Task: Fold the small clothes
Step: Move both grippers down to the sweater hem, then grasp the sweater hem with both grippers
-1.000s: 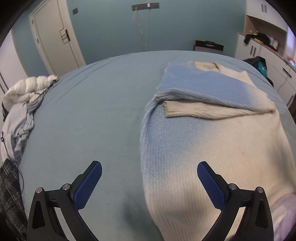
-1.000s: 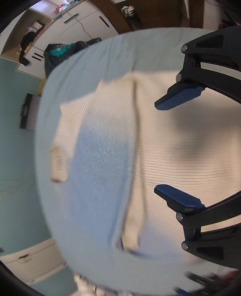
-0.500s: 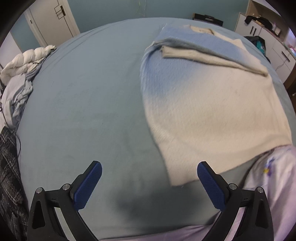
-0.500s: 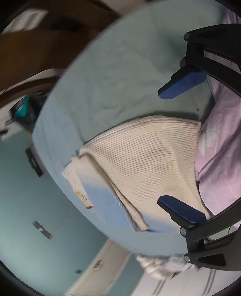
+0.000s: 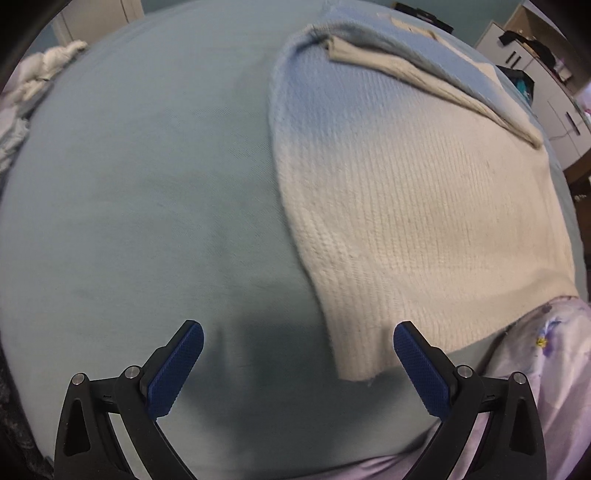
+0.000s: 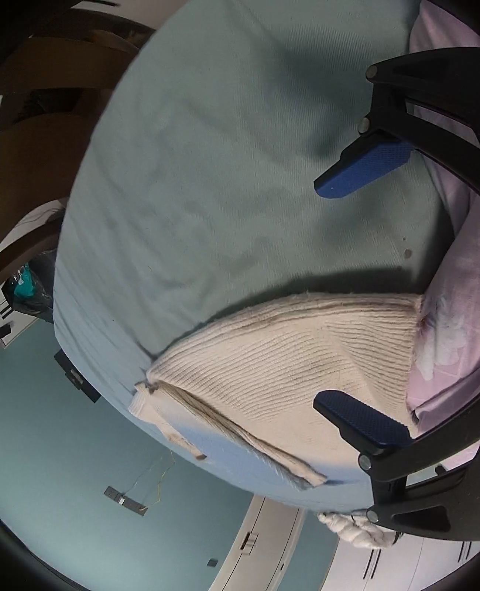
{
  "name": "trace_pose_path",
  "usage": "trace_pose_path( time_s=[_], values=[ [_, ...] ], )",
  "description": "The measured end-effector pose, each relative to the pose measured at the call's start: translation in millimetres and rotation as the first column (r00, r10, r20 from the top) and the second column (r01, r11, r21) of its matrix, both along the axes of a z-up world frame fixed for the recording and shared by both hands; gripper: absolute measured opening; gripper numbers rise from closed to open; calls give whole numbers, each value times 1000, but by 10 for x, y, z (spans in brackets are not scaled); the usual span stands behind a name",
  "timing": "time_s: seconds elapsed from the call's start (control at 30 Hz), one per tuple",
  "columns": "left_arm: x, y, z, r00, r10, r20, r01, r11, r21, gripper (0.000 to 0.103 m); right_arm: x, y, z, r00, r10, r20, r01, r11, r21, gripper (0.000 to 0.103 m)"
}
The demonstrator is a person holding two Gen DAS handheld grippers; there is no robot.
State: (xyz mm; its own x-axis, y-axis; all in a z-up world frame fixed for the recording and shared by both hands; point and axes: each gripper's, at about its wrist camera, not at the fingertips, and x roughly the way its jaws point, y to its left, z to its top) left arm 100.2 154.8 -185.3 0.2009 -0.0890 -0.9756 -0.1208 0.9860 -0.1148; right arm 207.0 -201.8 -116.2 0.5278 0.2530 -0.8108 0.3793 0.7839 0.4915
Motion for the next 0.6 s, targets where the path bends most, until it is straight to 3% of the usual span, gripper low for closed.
trace_pose_path(
  time_s=[0.3,0.6],
  values=[
    [142,-246,-354,997,-12,-70,5,994,-111,103,36,108,-192,997,68,-45,-67,997,29,102],
    [205,-503,-413,998,-48,-28,47,999,-13,93,76,106,-409,987,113,-112,-104,991,79,102]
  ],
)
